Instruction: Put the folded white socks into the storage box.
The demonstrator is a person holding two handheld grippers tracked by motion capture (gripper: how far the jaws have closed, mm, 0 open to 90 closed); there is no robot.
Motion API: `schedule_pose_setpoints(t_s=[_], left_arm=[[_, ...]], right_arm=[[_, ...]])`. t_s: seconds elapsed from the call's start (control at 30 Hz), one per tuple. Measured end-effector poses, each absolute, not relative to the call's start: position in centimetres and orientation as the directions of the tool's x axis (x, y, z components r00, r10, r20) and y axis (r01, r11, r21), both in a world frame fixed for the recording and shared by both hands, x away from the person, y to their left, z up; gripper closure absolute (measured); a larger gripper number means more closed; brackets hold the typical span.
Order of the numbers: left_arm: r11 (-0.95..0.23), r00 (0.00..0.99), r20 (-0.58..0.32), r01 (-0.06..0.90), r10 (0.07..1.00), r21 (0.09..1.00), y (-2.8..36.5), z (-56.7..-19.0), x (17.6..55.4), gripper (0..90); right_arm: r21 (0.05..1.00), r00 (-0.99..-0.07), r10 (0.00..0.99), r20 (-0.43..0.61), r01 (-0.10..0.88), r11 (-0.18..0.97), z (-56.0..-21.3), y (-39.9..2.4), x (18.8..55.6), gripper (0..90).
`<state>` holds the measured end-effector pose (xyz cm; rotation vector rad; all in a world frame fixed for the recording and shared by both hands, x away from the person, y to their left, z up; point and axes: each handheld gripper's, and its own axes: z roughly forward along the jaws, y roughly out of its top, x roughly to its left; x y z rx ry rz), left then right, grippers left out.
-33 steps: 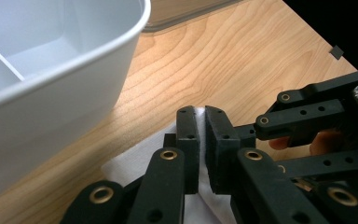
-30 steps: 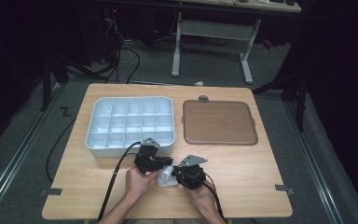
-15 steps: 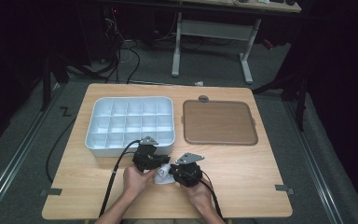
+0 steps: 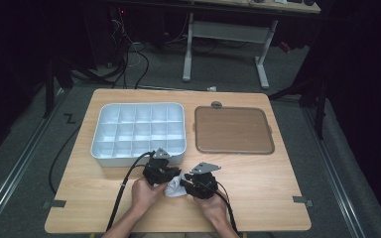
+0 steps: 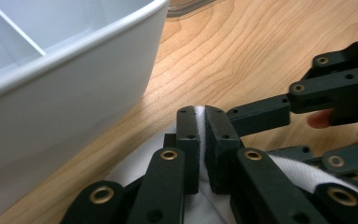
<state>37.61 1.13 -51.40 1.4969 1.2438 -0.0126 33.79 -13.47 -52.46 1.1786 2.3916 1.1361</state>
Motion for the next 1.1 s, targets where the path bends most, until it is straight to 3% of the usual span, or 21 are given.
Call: schedule_pose_setpoints(t_s=[0.27, 0.43, 0.63, 1.1], left_arm=[[0.180, 0.458, -0.584, 0.663, 0.670, 0.726, 1.0, -51.3, 37.3, 82.7], [0.200, 0.453, -0.598, 0.663, 0.661, 0.722, 1.1, -50.9, 37.2, 62.8], [0.224, 0.450, -0.618, 0.662, 0.644, 0.715, 1.4, -50.2, 36.9, 54.1], [0.254, 0.481, -0.631, 0.635, 0.608, 0.729, 3.4, -47.8, 35.0, 50.3]], right_arm=[[0.754, -0.633, 0.762, 0.134, 0.564, 0.336, -51.9, -14.3, 33.1, 67.7], [0.763, -0.623, 0.769, 0.145, 0.565, 0.313, -51.4, -15.3, 32.9, 67.7], [0.765, -0.619, 0.773, 0.139, 0.563, 0.313, -51.2, -15.8, 32.7, 68.9], [0.778, -0.642, 0.757, 0.121, 0.535, 0.329, -50.1, -15.9, 31.4, 77.3]])
